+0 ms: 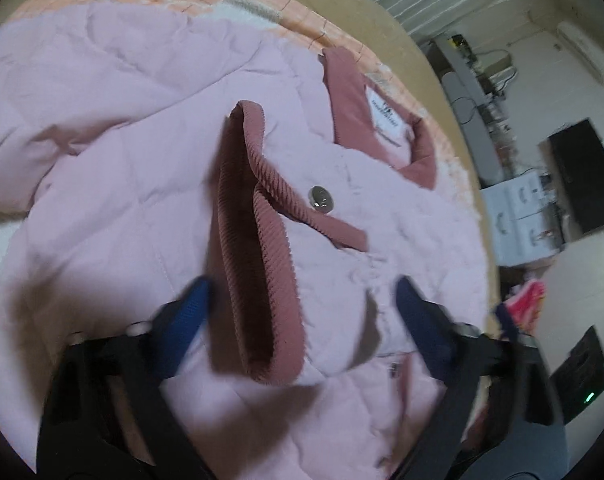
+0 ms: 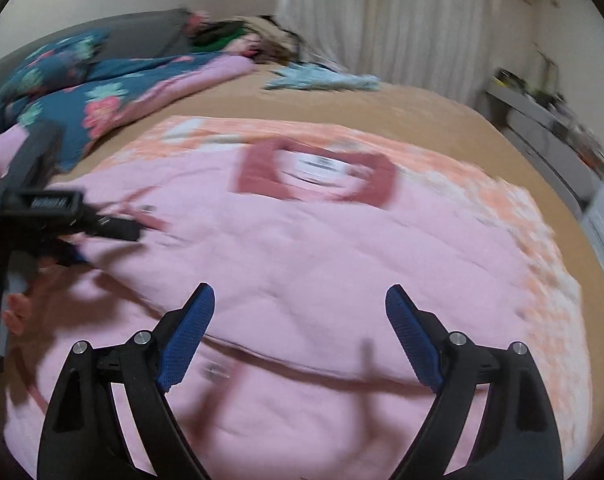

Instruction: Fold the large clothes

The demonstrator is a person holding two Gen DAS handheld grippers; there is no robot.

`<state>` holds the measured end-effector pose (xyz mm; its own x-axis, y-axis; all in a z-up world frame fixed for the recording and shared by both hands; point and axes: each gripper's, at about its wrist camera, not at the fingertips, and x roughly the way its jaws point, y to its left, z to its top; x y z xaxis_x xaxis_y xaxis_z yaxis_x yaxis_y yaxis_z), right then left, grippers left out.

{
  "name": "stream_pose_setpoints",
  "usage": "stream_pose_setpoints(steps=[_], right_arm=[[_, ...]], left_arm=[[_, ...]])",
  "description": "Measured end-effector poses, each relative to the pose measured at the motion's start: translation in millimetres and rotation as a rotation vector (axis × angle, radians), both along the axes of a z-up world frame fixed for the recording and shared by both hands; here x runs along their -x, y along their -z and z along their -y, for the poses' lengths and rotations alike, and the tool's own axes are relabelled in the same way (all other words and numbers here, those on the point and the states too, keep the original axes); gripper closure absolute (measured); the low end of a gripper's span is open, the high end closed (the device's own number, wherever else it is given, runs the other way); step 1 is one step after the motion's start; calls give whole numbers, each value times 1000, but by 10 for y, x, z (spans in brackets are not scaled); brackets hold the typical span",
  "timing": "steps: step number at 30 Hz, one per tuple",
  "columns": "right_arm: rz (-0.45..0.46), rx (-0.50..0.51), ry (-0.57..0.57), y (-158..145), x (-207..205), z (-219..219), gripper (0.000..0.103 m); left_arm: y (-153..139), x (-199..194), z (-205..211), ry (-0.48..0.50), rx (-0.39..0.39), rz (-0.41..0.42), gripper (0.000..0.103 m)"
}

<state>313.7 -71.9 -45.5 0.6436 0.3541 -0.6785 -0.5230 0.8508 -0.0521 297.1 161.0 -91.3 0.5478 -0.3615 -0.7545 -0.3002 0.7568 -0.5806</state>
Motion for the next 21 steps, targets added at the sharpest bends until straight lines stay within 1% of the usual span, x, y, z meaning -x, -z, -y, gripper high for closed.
stream_pose_setpoints(steps=[1,2,3,4,5,6,7,9,11,13,17,21], right_arm=[[-5,6,34,29,-41,162,17],[-11,5,63,51,-73,300,17],[-17,-2,81,72,-86,411,17],[-28,-16,107,93,-120,569,17],[-30,-26,136,104,-147,692,17],[-31,-33,158,113,-164,767,17],[-38,-50,189,112,-213,866,17],[-53,-83,216,96,-280,962,17],[-61,-102,218,87,-318,984,17],[-65,-91,215,102,-330,962,17],[-83,-75,187,137,-387,873,17],[-95,-77,169,128,-455,801,17]], left_arm=[[-26,-4,47,10,-44,12,62],[-61,5,74,18,-74,24,65],[-96,8,96,28,-120,43,80],[-181,11,139,44,-179,73,91],[-269,8,163,52,-227,99,92],[-382,7,167,59,-258,130,92],[-466,0,156,58,-272,153,93],[-661,-6,91,42,-299,206,93],[-721,-14,41,35,-321,218,92],[-641,-34,-22,35,-331,186,92],[-321,-84,10,51,-353,103,92],[-93,-63,-12,44,-339,66,90]])
